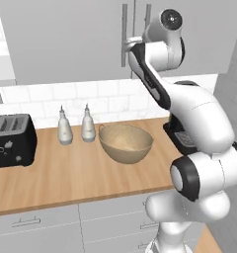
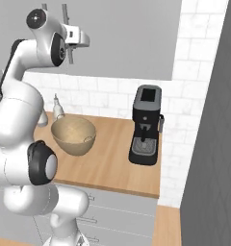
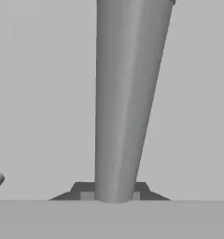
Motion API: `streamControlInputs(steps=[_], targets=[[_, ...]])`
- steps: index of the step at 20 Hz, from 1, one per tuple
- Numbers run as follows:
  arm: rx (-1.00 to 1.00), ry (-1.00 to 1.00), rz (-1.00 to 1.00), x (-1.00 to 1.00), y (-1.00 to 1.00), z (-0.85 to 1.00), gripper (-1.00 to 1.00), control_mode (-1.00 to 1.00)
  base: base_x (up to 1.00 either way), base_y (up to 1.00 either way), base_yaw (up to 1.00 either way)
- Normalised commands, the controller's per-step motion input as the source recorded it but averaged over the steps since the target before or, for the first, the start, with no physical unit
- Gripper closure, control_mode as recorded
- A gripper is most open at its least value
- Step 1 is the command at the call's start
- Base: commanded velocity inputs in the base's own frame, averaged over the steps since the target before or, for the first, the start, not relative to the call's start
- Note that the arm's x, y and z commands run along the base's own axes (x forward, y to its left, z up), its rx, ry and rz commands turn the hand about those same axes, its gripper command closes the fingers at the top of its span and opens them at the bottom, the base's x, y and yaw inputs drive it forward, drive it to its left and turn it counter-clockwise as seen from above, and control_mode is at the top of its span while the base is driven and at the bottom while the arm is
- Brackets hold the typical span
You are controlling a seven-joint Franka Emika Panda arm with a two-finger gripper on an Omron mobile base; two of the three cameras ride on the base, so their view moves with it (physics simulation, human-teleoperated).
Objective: Open the cabinet, pick up the bread from the cabinet and place it in the basket. Then move the basket to the dining counter.
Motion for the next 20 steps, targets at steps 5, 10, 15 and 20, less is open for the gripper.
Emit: streamControlInputs(steps=[5,10,15,20], targets=[[0.12,-0.04,0.01,-0.51,-1.0,-0.13,1.0,-1.0,0.0,0.0,0.0],[0.19,-0.16,0.0,-0.78,-1.0,-0.02,1.0,-1.0,0.0,0.0,0.0],[0.13,-0.05,-0.03,-0.71,-1.0,0.02,1.0,-1.0,0.0,0.0,0.0],[0.05,0.17,-0.15,-0.51,-1.0,0.02,1.0,-1.0,0.0,0.0,0.0]])
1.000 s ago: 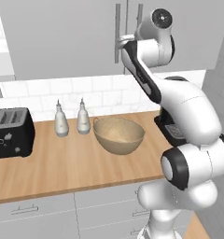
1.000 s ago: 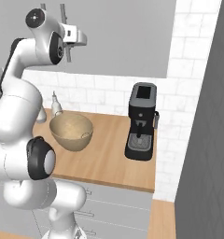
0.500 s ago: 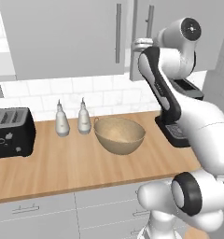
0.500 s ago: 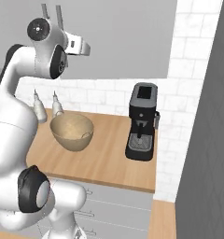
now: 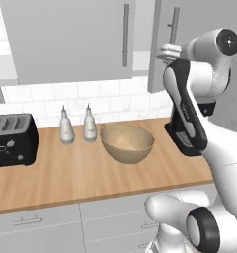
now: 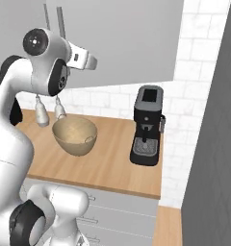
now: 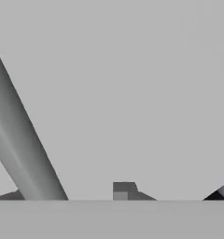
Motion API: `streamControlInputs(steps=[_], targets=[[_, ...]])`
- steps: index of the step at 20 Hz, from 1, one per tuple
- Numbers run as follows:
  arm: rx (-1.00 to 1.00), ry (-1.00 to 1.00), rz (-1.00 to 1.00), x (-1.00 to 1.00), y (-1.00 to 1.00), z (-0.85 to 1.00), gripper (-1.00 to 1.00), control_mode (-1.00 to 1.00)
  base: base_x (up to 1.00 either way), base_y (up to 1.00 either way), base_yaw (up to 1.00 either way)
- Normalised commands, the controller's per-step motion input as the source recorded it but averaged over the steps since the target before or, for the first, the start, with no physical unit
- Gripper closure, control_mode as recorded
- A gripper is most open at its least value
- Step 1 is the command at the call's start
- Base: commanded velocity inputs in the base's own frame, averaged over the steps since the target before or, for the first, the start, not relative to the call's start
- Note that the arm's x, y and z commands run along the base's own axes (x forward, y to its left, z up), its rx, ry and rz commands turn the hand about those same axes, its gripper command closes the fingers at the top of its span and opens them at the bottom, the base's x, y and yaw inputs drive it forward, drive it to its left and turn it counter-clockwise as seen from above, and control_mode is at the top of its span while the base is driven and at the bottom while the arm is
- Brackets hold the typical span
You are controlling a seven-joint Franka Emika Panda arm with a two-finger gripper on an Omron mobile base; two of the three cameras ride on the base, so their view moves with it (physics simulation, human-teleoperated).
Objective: Open the cabinet, pick up the bread from the cabinet and place it in the basket. Then move the basket to the dining counter.
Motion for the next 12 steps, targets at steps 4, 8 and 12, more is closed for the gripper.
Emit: streamControlInputs(steps=[4,8,12], targets=[[0.09,0.09,-0.08,-0.59,-1.0,0.0,1.0,-1.0,0.0,0.0,0.0],[0.21,-0.18,0.12,-0.68,-1.0,-0.04,1.0,-1.0,0.0,0.0,0.0],[0.21,-0.33,0.13,-0.62,-1.0,-0.04,1.0,-1.0,0.0,0.0,0.0]])
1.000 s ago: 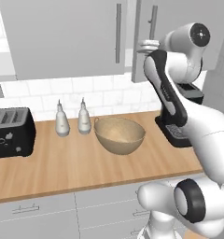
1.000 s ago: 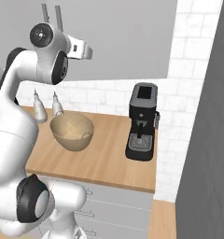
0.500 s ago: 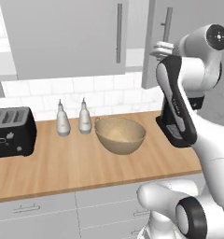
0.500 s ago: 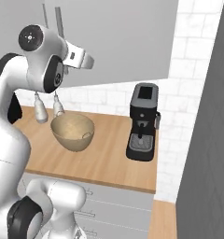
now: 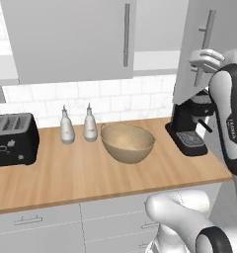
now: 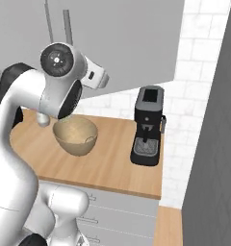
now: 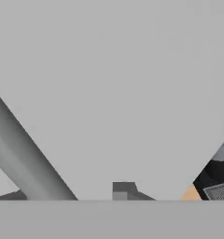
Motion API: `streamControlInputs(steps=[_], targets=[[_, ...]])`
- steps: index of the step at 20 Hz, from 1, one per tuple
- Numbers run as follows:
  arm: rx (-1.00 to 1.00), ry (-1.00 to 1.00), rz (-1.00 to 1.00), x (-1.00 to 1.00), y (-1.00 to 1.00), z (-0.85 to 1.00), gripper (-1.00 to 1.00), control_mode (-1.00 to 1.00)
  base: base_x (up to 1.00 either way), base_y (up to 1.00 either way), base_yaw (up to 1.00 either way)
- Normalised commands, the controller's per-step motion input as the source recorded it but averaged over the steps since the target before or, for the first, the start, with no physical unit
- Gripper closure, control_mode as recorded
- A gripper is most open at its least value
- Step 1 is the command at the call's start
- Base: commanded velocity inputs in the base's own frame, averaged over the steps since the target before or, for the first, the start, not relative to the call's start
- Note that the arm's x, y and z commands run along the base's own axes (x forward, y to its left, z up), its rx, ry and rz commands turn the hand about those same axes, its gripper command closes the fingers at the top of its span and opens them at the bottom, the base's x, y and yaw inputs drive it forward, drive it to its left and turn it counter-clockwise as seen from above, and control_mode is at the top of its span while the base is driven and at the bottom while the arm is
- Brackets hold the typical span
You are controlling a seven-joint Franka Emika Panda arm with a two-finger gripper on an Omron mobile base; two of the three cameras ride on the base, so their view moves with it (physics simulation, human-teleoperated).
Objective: Open the cabinet, pick up the bread from the cabinet and place it in the basket. Then move the basket to the dining counter.
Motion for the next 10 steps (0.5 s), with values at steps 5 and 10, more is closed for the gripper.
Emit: streamControlInputs(steps=[5,10], targets=[[0.1,-0.15,-0.03,-0.61,-1.0,0.0,1.0,-1.0,0.0,0.0,0.0],[0.0,0.0,-0.23,-0.49,-1.0,0.0,1.0,-1.0,0.0,0.0,0.0]])
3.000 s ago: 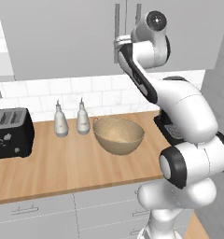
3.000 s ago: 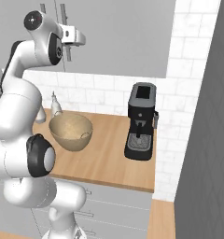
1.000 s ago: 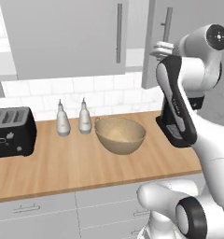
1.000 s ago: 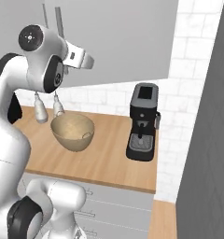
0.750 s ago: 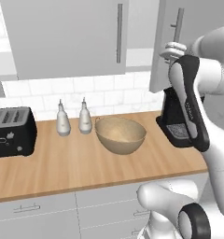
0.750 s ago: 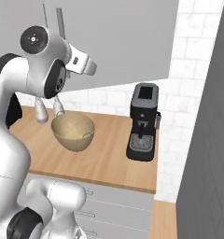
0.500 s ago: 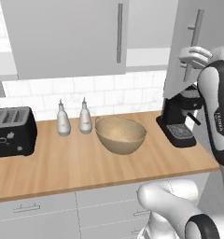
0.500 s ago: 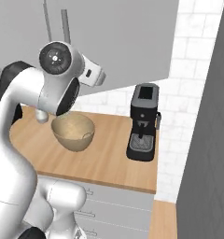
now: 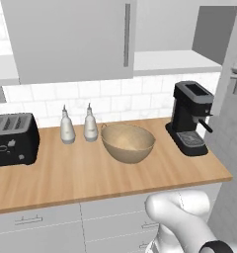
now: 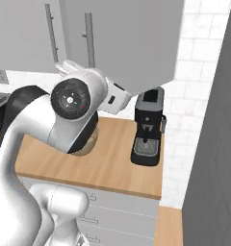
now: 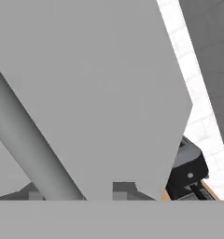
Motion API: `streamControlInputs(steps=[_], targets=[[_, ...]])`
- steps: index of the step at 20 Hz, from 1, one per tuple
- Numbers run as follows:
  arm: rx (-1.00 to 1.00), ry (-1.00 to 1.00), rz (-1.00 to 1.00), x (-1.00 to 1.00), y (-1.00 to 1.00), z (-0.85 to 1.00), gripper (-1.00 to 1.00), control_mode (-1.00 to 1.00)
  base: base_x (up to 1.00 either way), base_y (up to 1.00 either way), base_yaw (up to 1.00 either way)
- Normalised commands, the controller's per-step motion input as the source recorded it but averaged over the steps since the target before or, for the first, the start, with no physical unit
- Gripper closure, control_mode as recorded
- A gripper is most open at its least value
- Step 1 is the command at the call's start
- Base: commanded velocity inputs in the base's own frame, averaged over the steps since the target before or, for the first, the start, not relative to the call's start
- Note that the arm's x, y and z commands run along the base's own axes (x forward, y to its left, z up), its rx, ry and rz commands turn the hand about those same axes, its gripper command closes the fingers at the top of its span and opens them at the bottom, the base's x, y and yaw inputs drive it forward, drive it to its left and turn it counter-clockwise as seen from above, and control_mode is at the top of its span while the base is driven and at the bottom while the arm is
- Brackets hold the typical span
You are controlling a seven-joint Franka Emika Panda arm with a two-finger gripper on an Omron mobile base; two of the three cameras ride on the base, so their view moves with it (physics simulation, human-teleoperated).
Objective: Open the cabinet, pick up the bread from the cabinet and place it in the basket. Then move the basket to the dining counter.
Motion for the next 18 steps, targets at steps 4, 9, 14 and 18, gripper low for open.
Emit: streamControlInputs(steps=[4,9,14,18], targets=[[0.0,-0.04,-0.35,-0.36,-1.0,-0.09,1.0,-1.0,0.0,0.0,0.0],[-0.04,-0.26,-0.27,-0.95,-0.27,0.07,1.0,-1.0,0.0,0.0,0.0],[-0.01,-0.33,-0.03,-1.0,0.77,0.5,1.0,-1.0,0.0,0.0,0.0],[-0.07,-0.21,-0.08,-0.95,0.96,0.47,1.0,-1.0,0.0,0.0,0.0]])
